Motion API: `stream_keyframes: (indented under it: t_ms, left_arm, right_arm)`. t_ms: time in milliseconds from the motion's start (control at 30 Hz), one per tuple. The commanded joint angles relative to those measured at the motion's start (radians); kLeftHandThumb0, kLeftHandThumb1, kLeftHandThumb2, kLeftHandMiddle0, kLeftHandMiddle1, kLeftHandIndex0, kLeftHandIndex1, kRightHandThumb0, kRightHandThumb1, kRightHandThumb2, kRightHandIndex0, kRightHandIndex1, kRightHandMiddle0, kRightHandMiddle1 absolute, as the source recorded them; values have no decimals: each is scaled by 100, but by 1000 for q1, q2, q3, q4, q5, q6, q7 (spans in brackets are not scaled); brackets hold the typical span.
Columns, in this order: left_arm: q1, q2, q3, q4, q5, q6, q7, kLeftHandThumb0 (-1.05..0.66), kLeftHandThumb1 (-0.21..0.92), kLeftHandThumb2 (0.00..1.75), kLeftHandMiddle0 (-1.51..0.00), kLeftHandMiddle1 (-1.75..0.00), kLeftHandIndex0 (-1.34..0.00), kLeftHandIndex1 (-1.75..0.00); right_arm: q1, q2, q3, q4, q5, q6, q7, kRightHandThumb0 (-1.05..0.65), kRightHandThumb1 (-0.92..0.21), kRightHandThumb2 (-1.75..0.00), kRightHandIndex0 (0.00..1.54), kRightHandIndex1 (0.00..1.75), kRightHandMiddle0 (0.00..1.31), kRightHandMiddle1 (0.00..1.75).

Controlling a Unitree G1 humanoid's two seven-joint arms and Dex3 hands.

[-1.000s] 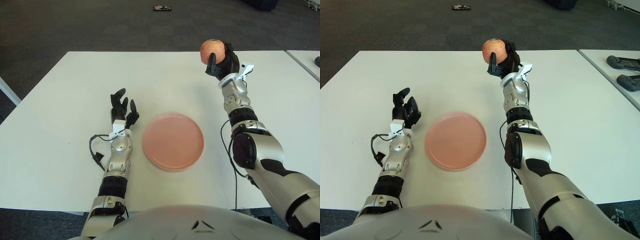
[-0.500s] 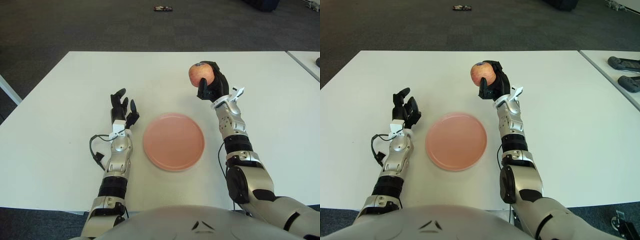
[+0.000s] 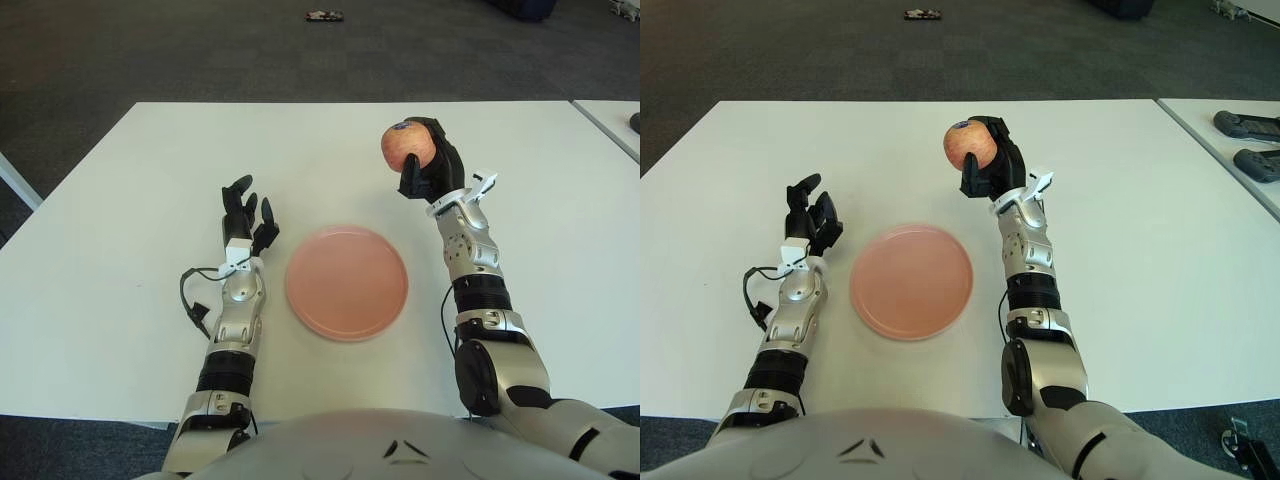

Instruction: Put the apple into the plate.

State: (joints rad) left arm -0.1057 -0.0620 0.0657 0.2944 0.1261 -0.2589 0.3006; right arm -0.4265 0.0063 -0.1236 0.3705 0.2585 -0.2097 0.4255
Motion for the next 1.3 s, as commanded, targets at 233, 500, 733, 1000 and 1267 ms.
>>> stream_keyframes:
  t_ms: [233,500,733,1000,1267]
  left_arm:
    - [3,8,-1,-13,7,5,3,-69,92,73,-48,-8,0,-104]
    - [3,12,-4,-15,8,8,-2,-70,92,74,-47,-8,0,-103]
    - [0,12,-3,-15,0,10,-7,-70,92,74,-47,-8,0,-103]
    - [0,6,0,-15,-6,11,-9,-68,92,73,-46,-8,0,-103]
    - [-5,7,0,-9,-2,9,-8,-70,92,73,-46,-8,0,-103]
  right_arm:
    - [201,-103,169,-99,-193,-281,92,-9,-35,-124,125,175,102,175]
    - [200,-121,206,-32,-229,-400,90,-12,-38,-121,123,175,100,175]
    - [197,-128,231,60,-218,-498,105,-16,-39,-119,125,175,102,175]
    - [201,-143,252,106,-219,-561,118,-19,-41,-116,125,175,102,175]
    - [203,-173,272,107,-250,-584,110,-22,-44,-112,125,175,102,175]
